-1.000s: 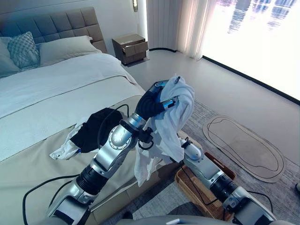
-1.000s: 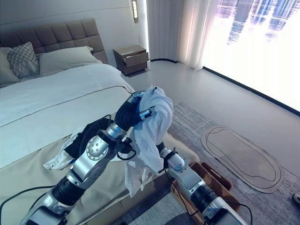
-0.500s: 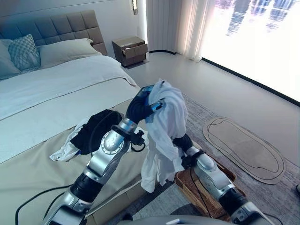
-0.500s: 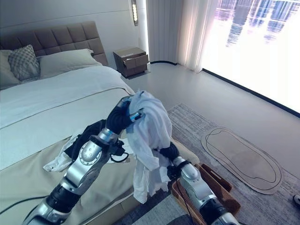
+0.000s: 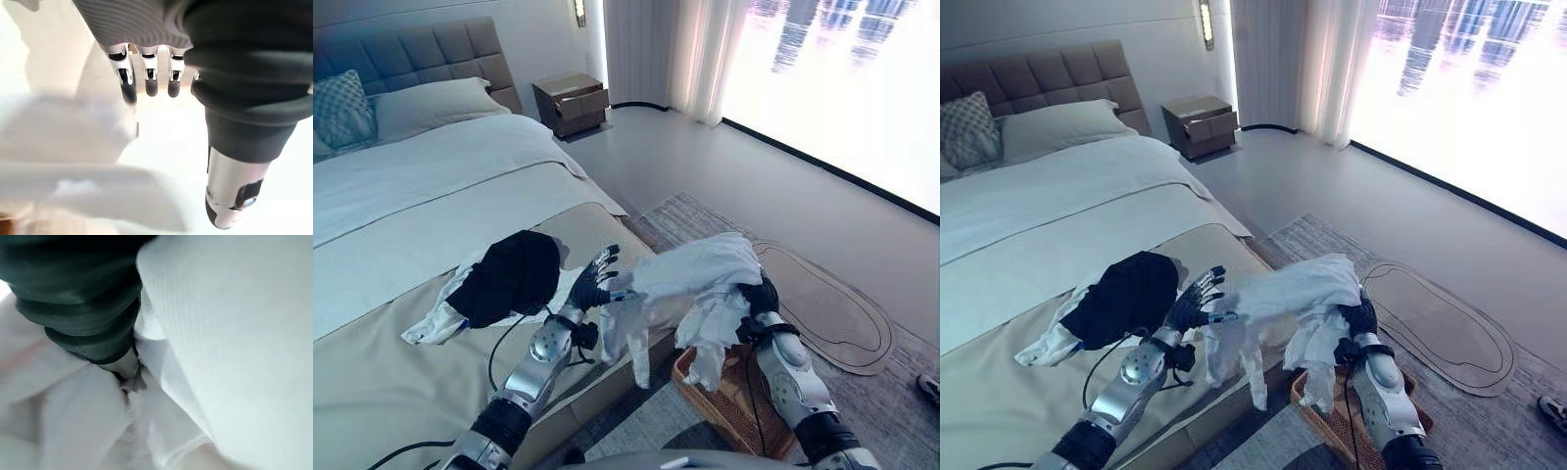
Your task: Pick up clothes into the bucket
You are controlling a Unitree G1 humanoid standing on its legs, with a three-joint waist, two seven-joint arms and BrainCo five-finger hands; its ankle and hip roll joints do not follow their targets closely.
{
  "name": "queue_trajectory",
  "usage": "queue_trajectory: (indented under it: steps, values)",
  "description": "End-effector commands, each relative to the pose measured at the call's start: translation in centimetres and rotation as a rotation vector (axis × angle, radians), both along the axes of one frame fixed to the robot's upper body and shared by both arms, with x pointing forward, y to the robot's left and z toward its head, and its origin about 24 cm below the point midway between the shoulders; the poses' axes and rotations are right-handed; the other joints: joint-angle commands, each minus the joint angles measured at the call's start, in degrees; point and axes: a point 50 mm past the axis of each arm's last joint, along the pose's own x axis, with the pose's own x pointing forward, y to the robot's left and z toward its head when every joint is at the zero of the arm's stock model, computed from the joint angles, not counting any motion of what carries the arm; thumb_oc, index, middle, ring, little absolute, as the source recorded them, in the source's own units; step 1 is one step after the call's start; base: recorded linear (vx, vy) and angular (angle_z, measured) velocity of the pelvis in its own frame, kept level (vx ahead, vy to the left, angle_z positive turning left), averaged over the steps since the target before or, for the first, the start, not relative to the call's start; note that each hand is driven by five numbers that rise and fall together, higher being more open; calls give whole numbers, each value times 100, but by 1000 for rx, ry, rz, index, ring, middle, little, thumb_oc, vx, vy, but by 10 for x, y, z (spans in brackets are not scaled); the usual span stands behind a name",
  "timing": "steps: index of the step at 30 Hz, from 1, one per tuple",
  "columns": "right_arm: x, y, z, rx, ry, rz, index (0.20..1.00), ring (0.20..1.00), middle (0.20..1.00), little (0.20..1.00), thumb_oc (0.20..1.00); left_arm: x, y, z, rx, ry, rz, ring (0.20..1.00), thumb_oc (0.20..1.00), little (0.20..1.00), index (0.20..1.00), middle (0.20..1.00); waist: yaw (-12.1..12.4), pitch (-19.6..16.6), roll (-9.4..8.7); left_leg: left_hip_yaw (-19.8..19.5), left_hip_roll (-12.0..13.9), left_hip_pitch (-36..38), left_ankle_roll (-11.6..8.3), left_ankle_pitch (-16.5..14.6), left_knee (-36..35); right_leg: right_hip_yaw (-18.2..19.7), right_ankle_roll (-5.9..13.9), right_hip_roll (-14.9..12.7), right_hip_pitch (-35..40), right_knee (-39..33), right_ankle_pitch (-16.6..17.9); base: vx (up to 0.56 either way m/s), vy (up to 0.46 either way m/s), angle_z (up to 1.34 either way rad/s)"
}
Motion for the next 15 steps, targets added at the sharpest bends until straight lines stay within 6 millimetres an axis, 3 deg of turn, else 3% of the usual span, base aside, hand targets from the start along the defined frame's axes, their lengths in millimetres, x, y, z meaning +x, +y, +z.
queue_trajectory:
  steps: [1,6,7,12,15]
  values:
    - [17,-20,51,63,-269,-134,200,200,200,200,200,10,3,12,49,-81,-17,1000,1000,1000,1000,1000,-11,15,-216,168,-47,-139,231,-341,392,-146,-116,28,-212,258,19,-2,-7,-6]
    - [14,-46,57,56,-295,-269,200,200,200,200,200,-4,17,-3,12,-7,16,1000,1000,1000,1000,1000,-2,72,-211,161,-56,-187,249,-375,452,-107,-113,23,-257,295,13,-1,-3,-2]
    - [10,-63,61,43,-310,-351,200,200,200,200,200,-16,26,-11,-79,50,53,1000,1000,1000,1000,1000,14,121,-214,157,-64,-229,256,-385,483,-97,-111,24,-298,306,14,-2,-8,-7]
    - [6,-92,68,-9,-327,-489,200,200,200,200,200,-31,38,-9,-256,84,85,1000,1000,1000,1000,1000,50,209,-217,171,-67,-310,269,-413,556,-68,-102,14,-382,347,19,-5,-2,-5]
    - [3,-102,68,-44,-317,-532,200,200,200,200,200,-35,45,-6,-272,70,104,1000,1000,1000,1000,1000,71,244,-222,180,-71,-320,278,-446,595,-50,-98,11,-402,381,7,10,-3,-6]
